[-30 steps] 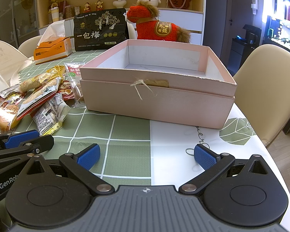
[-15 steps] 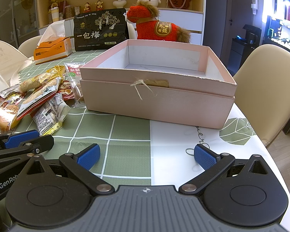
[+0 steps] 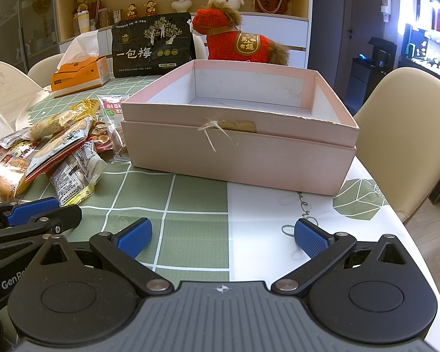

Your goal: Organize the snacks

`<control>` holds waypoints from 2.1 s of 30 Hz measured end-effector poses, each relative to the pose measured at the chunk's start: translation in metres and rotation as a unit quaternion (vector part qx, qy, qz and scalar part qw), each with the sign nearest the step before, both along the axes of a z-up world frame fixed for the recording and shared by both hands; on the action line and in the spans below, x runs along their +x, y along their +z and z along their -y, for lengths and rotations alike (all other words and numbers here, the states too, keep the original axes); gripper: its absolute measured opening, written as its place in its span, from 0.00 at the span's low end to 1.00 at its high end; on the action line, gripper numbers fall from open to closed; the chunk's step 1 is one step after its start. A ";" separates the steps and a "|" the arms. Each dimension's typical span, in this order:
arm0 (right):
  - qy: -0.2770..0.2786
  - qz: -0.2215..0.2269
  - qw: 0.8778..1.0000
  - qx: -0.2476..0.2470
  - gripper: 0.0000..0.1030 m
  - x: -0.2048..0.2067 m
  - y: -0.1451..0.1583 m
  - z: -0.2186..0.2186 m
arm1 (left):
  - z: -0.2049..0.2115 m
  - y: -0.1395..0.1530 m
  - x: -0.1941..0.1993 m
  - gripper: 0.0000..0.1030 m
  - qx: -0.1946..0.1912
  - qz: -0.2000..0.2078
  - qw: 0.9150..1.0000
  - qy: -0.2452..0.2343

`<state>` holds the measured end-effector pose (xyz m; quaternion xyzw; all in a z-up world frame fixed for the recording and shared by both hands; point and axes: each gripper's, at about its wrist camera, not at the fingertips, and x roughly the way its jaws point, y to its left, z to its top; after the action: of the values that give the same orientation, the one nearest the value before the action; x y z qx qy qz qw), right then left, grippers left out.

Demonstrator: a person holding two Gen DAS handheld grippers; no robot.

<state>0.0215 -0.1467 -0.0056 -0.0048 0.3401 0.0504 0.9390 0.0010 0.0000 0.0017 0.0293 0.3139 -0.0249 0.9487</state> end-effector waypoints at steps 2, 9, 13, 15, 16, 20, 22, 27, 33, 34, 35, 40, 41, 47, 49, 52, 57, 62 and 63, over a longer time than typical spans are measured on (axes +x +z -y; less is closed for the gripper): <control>0.006 -0.003 1.000 0.000 1.00 0.000 0.000 -0.001 | -0.001 0.000 0.000 0.28 -0.006 -0.001 1.000 0.001; 0.064 -0.052 0.997 -0.009 1.00 0.002 0.004 0.011 | -0.021 0.024 0.013 0.28 -0.060 -0.022 0.998 0.005; 0.064 -0.072 0.995 -0.014 1.00 0.005 0.007 0.011 | -0.043 0.052 0.038 0.28 -0.076 0.001 0.996 0.049; 0.058 -0.083 0.995 -0.015 1.00 0.007 0.008 0.010 | -0.058 0.059 0.057 0.28 -0.091 -0.006 0.993 0.077; 0.056 -0.086 0.995 -0.016 1.00 0.008 0.008 0.010 | -0.066 0.062 0.070 0.28 -0.092 -0.015 0.991 0.094; 0.068 -0.107 0.992 -0.023 1.00 0.016 0.011 0.008 | -0.087 0.057 0.106 0.28 -0.087 -0.061 0.987 0.120; 0.093 -0.130 0.987 -0.028 1.00 0.027 0.015 0.005 | -0.092 0.053 0.109 0.28 -0.092 -0.077 0.986 0.115; 0.116 -0.101 0.988 -0.004 0.92 0.042 0.050 -0.008 | -0.099 0.059 0.078 0.28 -0.114 -0.075 0.986 0.097; 0.178 -0.050 0.982 -0.028 0.92 0.097 0.112 -0.062 | -0.113 0.067 0.052 0.28 -0.124 -0.102 0.982 0.096; 0.183 -0.048 0.981 -0.037 0.92 0.112 0.116 -0.073 | -0.115 0.069 0.048 0.28 -0.125 -0.101 0.983 0.091; 0.186 -0.047 0.980 -0.045 0.92 0.124 0.116 -0.082 | -0.116 0.071 0.044 0.28 -0.125 -0.099 0.983 0.088; 0.186 -0.097 0.976 -0.060 0.80 0.190 0.092 -0.134 | -0.132 0.076 0.024 0.28 -0.132 -0.089 0.983 0.090; 0.183 -0.108 0.975 -0.061 0.69 0.196 0.085 -0.143 | -0.137 0.076 0.022 0.28 -0.133 -0.089 0.983 0.092; 0.182 -0.162 0.965 -0.094 0.41 0.199 0.049 -0.171 | -0.169 0.061 0.012 0.28 -0.169 -0.106 0.972 0.121; 0.194 -0.177 0.961 -0.081 0.41 0.184 0.048 -0.169 | -0.172 0.058 0.011 0.28 -0.185 -0.107 0.969 0.124; 0.214 -0.189 0.956 -0.070 0.39 0.154 0.052 -0.162 | -0.169 0.055 0.011 0.28 -0.198 -0.109 0.967 0.115; 0.235 -0.217 0.947 -0.015 0.31 0.112 0.058 -0.141 | -0.159 0.052 0.015 0.27 -0.191 -0.118 0.969 0.103; 0.251 -0.200 0.947 0.026 0.40 0.076 0.074 -0.103 | -0.150 0.053 0.015 0.27 -0.184 -0.121 0.970 0.105; 0.253 -0.206 0.945 0.033 0.45 0.071 0.076 -0.093 | -0.147 0.054 0.015 0.27 -0.181 -0.121 0.970 0.106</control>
<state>0.0924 -0.0536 0.0704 -0.0489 0.5119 0.2975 0.8044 0.0164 0.1474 0.0555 -0.1797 0.4184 0.0164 0.8902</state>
